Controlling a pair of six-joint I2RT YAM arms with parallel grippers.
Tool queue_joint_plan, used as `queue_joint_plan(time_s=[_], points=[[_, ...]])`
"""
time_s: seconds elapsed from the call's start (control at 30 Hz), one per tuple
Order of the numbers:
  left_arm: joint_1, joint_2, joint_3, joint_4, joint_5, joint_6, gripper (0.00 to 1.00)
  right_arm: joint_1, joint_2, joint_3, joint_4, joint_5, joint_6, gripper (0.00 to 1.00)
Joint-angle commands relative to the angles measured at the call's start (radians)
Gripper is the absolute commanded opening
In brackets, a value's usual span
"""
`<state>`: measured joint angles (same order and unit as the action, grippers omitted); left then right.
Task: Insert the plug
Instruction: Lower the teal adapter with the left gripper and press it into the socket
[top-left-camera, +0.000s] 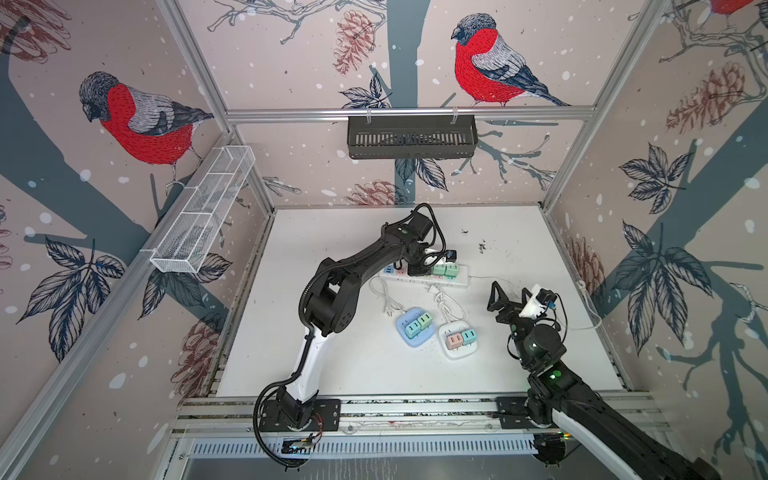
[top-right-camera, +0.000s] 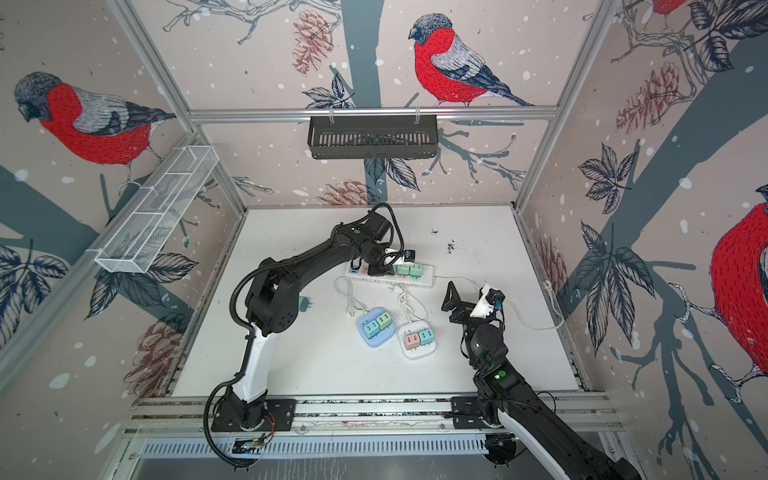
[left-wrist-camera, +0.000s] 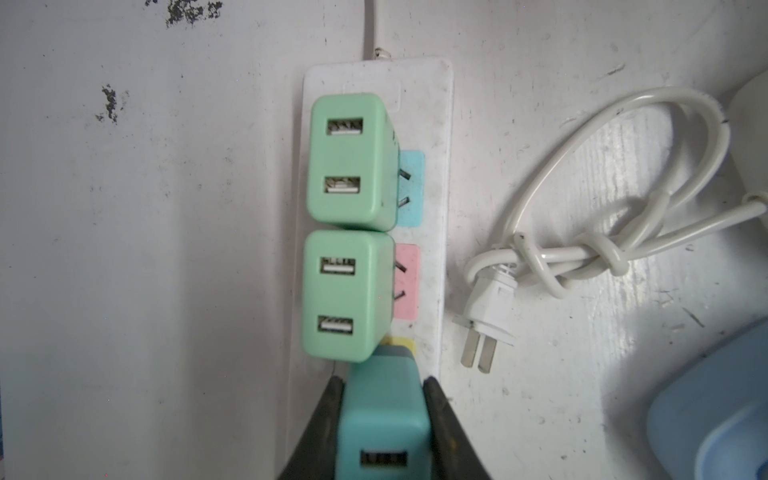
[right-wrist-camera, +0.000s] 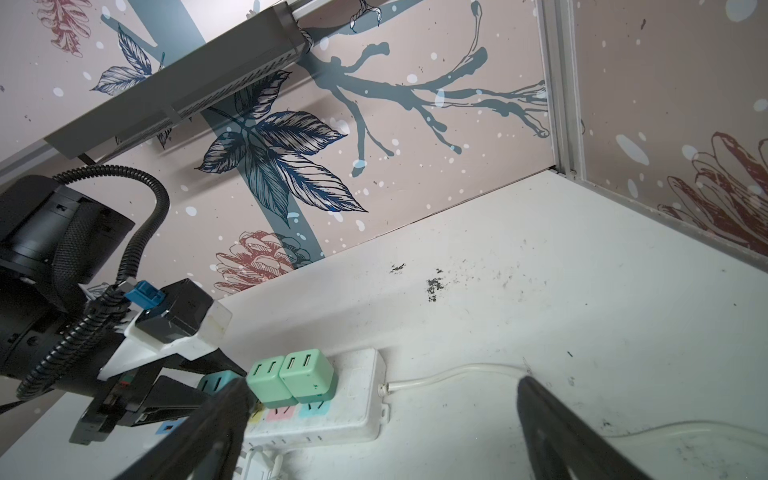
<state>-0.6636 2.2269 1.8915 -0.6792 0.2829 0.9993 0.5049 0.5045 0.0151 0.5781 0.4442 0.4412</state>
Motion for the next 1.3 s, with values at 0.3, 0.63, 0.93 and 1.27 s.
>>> queue_joint_plan(time_s=[0.3,0.63,0.93,1.27], points=[[-0.001,0.058,0.02,-0.049,-0.044,0.018,0.0,-0.001,0.024,0.018,0.008,0.006,0.005,1.0],[0.039,0.166,0.163,-0.18,0.046,-0.001,0.0,-0.003,0.033,0.023,0.003,0.007,0.012,1.0],[0.067,0.385,0.495,-0.442,0.035,-0.024,0.0,-0.003,0.043,0.026,0.003,0.006,0.013,1.0],[0.017,0.211,0.133,-0.084,-0.129,-0.083,0.96,-0.005,0.059,0.032,0.002,0.003,0.013,1.0]])
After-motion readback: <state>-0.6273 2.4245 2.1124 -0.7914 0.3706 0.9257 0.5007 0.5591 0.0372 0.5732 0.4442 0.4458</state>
